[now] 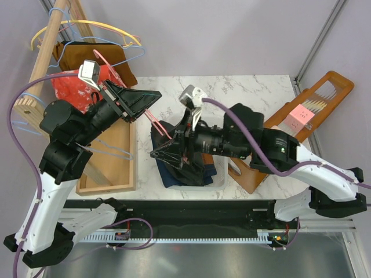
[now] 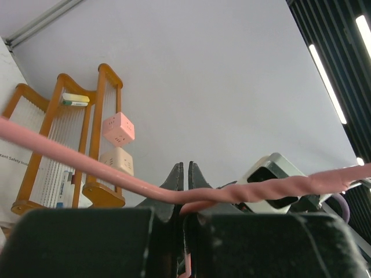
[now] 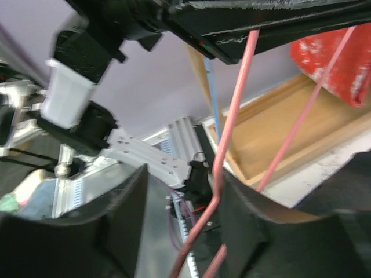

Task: Remove the trousers from the hanger

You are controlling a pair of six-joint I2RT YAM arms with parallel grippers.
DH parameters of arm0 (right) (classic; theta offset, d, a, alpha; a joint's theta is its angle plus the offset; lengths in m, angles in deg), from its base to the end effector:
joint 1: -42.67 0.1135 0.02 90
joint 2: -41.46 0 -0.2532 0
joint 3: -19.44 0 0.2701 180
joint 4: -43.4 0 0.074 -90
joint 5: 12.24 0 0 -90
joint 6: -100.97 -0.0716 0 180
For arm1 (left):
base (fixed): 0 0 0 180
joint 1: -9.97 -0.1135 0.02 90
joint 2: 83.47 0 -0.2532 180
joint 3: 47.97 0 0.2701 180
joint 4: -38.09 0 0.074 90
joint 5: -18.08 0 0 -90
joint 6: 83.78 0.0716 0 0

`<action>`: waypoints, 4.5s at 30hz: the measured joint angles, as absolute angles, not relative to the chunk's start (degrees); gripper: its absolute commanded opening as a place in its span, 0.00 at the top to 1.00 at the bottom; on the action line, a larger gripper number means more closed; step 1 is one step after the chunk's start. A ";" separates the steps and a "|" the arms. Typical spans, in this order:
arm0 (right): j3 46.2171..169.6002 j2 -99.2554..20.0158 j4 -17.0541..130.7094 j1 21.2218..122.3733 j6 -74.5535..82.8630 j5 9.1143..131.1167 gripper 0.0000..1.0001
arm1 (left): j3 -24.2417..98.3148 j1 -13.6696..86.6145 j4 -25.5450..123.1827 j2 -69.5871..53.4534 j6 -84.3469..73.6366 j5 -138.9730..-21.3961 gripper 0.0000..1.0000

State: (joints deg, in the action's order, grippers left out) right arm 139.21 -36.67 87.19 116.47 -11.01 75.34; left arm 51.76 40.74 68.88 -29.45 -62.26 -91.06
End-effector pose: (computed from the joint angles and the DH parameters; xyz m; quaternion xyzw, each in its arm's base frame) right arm 0.0850 0.3035 0.5353 -0.3278 0.6413 0.5247 0.4538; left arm 0.1570 -0.1208 0.5482 -0.0694 0.6112 -0.6613 0.4293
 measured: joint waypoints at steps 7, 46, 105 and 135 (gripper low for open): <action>139.52 -38.83 91.08 118.22 -10.61 90.20 0.85 | 52.28 40.69 71.48 -28.99 -59.69 -89.81 0.98; 142.90 -26.61 125.16 116.75 -16.78 96.72 1.00 | 54.78 41.06 74.43 -38.70 -56.41 -109.13 0.18; 169.37 -79.72 73.88 95.93 -3.34 38.84 1.00 | 47.24 41.06 95.11 -58.33 -53.63 -102.62 0.16; 174.79 -81.01 79.96 106.37 3.13 54.97 1.00 | 46.32 41.06 94.91 -58.09 -53.85 -103.54 0.16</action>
State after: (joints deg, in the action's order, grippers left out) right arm 174.79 -81.01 79.96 106.37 3.13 54.97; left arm 46.32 41.06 94.91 -58.09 -53.85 -103.54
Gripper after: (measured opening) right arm 0.033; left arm 0.834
